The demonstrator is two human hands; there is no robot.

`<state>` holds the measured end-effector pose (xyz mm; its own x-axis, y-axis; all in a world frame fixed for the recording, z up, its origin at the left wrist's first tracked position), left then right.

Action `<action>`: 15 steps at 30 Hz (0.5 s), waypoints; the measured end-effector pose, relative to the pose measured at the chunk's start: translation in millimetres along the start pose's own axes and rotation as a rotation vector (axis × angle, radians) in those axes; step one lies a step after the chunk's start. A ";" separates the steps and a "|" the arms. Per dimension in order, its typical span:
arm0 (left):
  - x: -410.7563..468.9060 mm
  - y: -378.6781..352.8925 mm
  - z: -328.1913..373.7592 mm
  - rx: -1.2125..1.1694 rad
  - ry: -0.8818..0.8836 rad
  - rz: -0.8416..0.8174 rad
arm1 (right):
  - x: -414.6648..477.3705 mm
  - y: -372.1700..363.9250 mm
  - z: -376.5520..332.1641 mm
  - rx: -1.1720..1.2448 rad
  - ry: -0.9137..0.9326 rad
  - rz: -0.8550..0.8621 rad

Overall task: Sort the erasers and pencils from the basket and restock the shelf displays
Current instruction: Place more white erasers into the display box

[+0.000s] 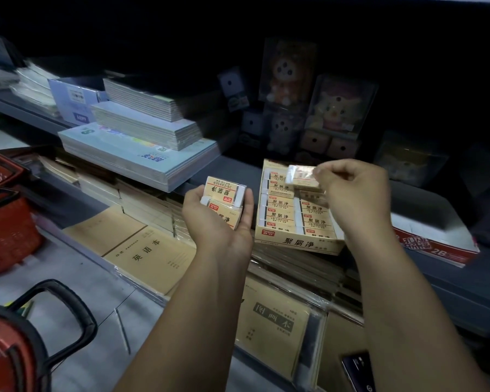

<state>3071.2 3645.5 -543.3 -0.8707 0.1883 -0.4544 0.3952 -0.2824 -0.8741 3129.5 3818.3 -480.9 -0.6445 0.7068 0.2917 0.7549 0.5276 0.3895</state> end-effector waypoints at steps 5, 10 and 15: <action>-1.5 -0.8 -1.9 0.007 0.012 0.000 | 4.9 9.2 13.3 -0.021 -0.055 0.040; -2.2 0.8 -2.7 0.012 0.016 0.005 | 9.0 3.0 20.8 -0.174 -0.003 -0.005; -0.7 2.1 -3.6 0.020 0.021 0.001 | 13.3 -1.9 27.0 -0.293 0.052 -0.017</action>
<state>3073.7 3648.1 -545.4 -0.8638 0.2080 -0.4589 0.3898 -0.3014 -0.8702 3122.8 3839.4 -501.4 -0.6679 0.6698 0.3245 0.6816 0.3753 0.6282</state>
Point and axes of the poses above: each hand's wrist, its own x-axis towards the middle knuckle, its own y-axis out of the back of the hand, z = x × y, the point moved 5 cm from there along x, towards the middle knuckle, and after that the axes turned 7 degrees about -x, right-handed, at the moved point
